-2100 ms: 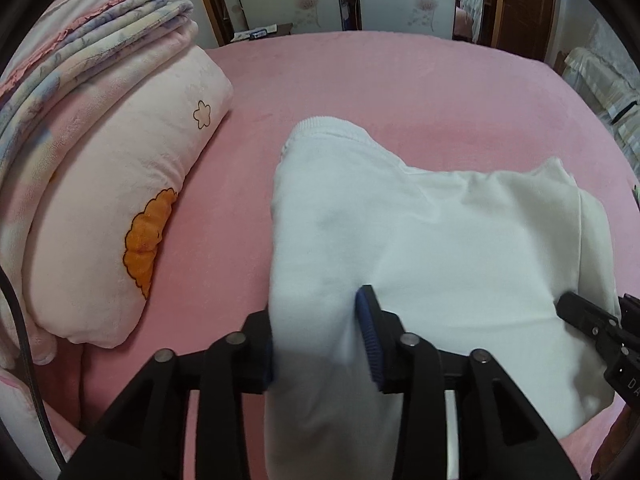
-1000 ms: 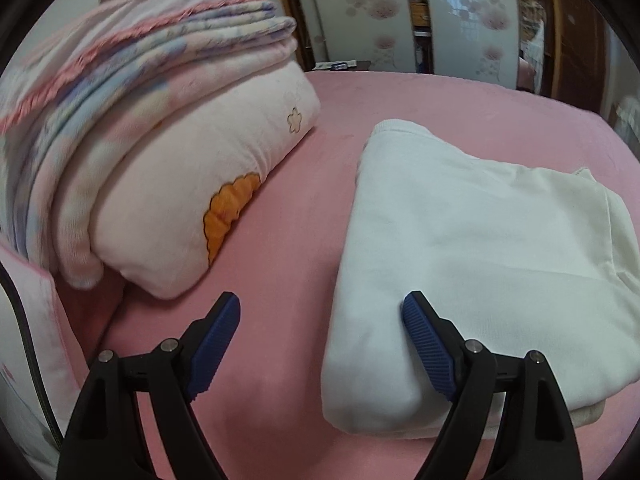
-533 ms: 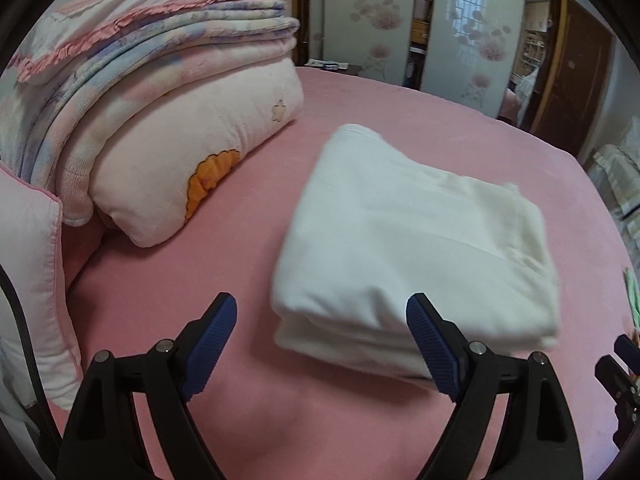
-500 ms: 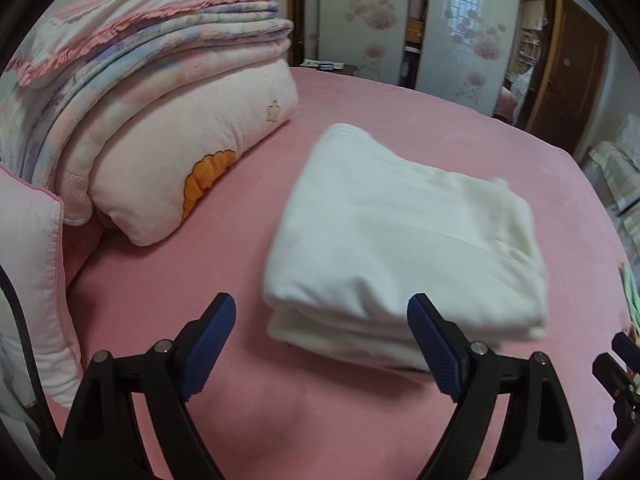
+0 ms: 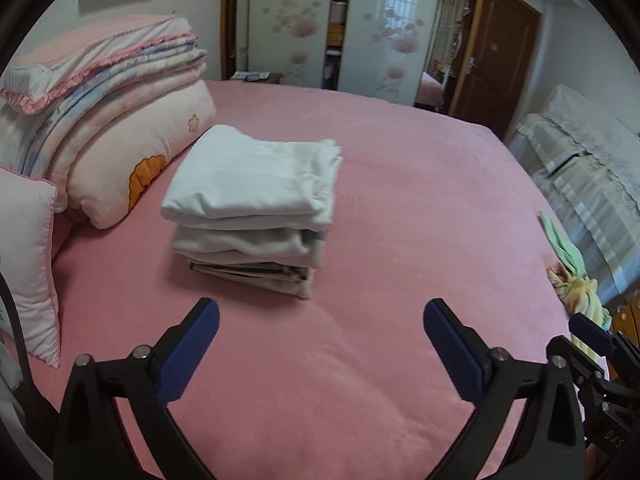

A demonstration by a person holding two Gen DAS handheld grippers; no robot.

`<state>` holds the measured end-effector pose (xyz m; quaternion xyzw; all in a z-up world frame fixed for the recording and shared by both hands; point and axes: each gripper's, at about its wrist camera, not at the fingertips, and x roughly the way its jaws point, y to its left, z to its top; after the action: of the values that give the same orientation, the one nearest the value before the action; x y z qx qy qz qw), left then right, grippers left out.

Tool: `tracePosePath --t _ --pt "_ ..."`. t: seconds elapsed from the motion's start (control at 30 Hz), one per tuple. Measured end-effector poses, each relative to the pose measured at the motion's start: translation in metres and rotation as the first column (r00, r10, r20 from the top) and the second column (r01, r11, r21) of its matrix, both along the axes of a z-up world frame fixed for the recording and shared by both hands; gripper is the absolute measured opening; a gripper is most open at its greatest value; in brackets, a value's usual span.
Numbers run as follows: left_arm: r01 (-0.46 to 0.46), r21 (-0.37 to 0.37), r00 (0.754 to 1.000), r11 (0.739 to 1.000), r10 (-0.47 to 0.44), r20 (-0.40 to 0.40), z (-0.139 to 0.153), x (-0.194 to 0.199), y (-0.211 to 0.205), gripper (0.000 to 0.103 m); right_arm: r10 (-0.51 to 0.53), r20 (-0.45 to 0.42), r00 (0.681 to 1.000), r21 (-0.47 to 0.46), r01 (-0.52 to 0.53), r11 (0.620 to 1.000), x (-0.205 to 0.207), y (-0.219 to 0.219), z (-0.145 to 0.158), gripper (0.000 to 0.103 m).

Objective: Fold small clothes

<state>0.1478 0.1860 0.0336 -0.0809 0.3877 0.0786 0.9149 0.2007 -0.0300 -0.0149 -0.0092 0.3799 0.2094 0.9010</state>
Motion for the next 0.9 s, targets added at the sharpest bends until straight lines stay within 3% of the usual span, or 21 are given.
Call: tracePosePath --t 0.37,0.7,0.9 --pt "0.068 -0.005 0.997 0.998 -0.067 0.028 0.007 -0.101 -0.112 0.103 -0.07 0.021 0.997 0.0 0.07 0.998 -0.104 -0.092 0.009 0.063" --pt "0.016 0.003 0.998 1.0 -0.016 0.058 -0.005 -0.172 -0.15 0.103 -0.166 -0.021 0.986 0.018 0.167 0.986 -0.157 -0.136 -0.011 0.063" --pt "0.022 0.032 1.0 0.999 -0.022 0.013 -0.017 -0.186 -0.162 0.103 -0.194 -0.012 0.981 0.001 0.194 0.981 -0.174 -0.148 -0.014 0.063"
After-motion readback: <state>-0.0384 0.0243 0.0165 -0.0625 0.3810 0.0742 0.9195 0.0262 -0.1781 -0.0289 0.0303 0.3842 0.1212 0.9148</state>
